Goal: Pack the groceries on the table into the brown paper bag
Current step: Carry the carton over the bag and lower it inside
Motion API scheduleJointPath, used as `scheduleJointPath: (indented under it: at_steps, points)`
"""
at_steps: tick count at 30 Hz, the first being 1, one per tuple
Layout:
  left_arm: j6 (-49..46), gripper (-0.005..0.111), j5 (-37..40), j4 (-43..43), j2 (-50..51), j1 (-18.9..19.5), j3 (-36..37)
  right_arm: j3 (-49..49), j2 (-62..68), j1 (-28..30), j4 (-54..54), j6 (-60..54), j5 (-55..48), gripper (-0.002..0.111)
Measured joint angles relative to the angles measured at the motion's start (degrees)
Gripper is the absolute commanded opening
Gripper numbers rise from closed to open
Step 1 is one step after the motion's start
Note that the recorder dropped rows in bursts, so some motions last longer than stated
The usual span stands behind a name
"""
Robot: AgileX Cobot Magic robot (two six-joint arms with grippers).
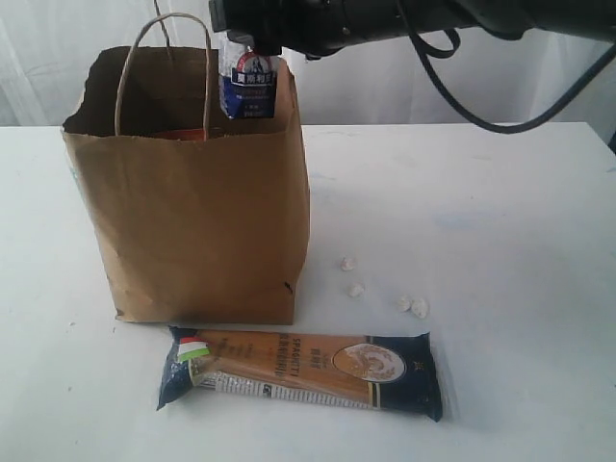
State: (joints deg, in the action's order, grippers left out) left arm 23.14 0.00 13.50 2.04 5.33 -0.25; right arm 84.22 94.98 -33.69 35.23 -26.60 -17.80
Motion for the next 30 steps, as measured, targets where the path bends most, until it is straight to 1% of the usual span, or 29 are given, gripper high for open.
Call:
scheduleJointPath:
  at_steps: [3, 8, 11, 18, 27, 30]
  points:
    - [0.0, 0.000, 0.0, 0.0, 0.0, 0.0, 0.0, 0.0, 0.0, 0.0, 0.0, 0.0, -1.0, 0.030]
    - [0.0, 0.000, 0.0, 0.0, 0.0, 0.0, 0.0, 0.0, 0.0, 0.0, -3.4, 0.0, -3.3, 0.030]
    - [0.0, 0.000, 0.0, 0.0, 0.0, 0.0, 0.0, 0.0, 0.0, 0.0, -4.9, 0.0, -4.7, 0.033]
    - [0.0, 0.000, 0.0, 0.0, 0.0, 0.0, 0.0, 0.0, 0.1, 0.0, -6.4, 0.0, -5.6, 0.050]
    - [0.0, 0.000, 0.0, 0.0, 0.0, 0.0, 0.0, 0.0, 0.1, 0.0, -10.1, 0.0, -6.5, 0.051]
    - [0.0, 0.000, 0.0, 0.0, 0.0, 0.0, 0.0, 0.0, 0.1, 0.0, -10.3, 0.0, -6.9, 0.057]
